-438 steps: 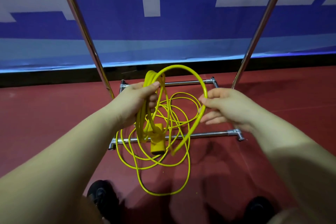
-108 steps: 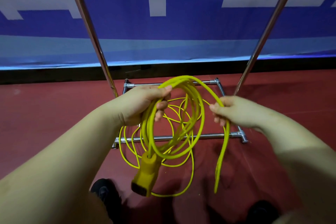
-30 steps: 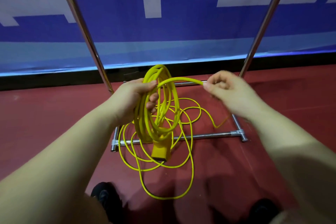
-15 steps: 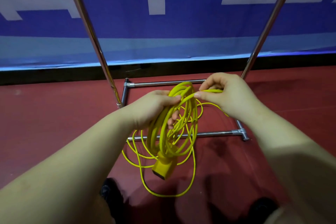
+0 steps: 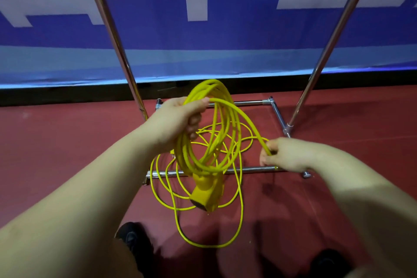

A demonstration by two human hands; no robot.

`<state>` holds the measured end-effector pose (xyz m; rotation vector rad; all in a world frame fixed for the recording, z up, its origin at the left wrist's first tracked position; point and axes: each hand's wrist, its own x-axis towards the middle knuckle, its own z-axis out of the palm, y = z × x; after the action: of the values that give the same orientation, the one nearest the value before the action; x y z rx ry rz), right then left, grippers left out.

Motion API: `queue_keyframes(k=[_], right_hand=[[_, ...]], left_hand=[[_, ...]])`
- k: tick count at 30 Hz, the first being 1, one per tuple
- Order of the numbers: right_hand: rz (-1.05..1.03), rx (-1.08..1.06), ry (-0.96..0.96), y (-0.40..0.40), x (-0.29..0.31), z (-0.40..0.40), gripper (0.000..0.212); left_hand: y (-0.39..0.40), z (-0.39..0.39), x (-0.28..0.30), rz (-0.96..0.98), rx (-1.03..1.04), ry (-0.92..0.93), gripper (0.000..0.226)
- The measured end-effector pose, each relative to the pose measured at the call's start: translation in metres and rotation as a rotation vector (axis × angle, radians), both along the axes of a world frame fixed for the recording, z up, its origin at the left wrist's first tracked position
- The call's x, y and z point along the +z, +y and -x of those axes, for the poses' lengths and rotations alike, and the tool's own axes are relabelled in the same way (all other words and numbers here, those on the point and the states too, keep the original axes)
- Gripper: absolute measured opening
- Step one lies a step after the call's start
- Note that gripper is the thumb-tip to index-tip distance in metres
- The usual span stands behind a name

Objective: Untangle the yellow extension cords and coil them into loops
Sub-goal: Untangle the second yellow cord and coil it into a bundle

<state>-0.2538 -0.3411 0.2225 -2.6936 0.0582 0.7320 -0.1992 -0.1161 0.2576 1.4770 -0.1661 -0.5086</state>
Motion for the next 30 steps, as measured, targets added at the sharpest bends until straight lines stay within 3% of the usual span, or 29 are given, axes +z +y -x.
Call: queue_keyframes(k=[3,5,6,8,10,13,16,22,25,27,28,30], right_hand=[[0.071,0.020,-0.010,-0.001,-0.003,0.001,0.008],[0.046,-0.035,-0.154,-0.002,-0.002,-0.002,0.007],[-0.058,-0.103,-0.229,-0.001,0.001,-0.004,0.007],[-0.477,-0.326,-0.308,0.005,0.014,-0.004,0.011],[-0.906,-0.542,-0.260,0.012,0.031,-0.001,0.010],[-1.369,-0.743,-0.170,0.021,0.045,0.002,0.011],[-1.601,-0.903,-0.188,0.027,0.046,-0.003,0.014],[-1.851,-1.094,-0.173,0.027,0.043,-0.015,0.021],[-1.900,-1.097,-0.197,0.028,0.044,-0.018,0.020],[-1.802,-0.990,-0.240,0.026,0.044,-0.019,0.021],[-1.652,-0.891,-0.256,0.025,0.042,-0.018,0.021],[-1.140,-0.620,-0.248,0.027,0.033,-0.013,0.016]], left_hand=[[0.006,-0.005,0.000,0.085,0.146,-0.008,0.028],[0.007,-0.008,0.000,0.116,0.223,-0.009,0.027],[0.008,-0.008,-0.001,0.116,0.249,-0.015,0.026],[0.008,-0.009,-0.002,0.068,0.261,-0.047,0.023],[0.006,-0.006,-0.004,-0.025,0.207,-0.087,0.020],[-0.002,0.003,-0.008,-0.092,0.034,-0.079,0.011],[-0.012,0.009,-0.010,-0.104,-0.077,-0.054,0.011],[-0.023,0.017,-0.011,-0.088,-0.186,-0.042,0.004],[-0.028,0.014,-0.008,-0.019,-0.160,0.002,0.018],[-0.031,0.010,-0.009,0.007,-0.114,0.015,0.023],[-0.032,0.008,-0.009,0.013,-0.084,0.018,0.022],[-0.033,0.003,-0.009,0.040,0.005,0.030,0.018]])
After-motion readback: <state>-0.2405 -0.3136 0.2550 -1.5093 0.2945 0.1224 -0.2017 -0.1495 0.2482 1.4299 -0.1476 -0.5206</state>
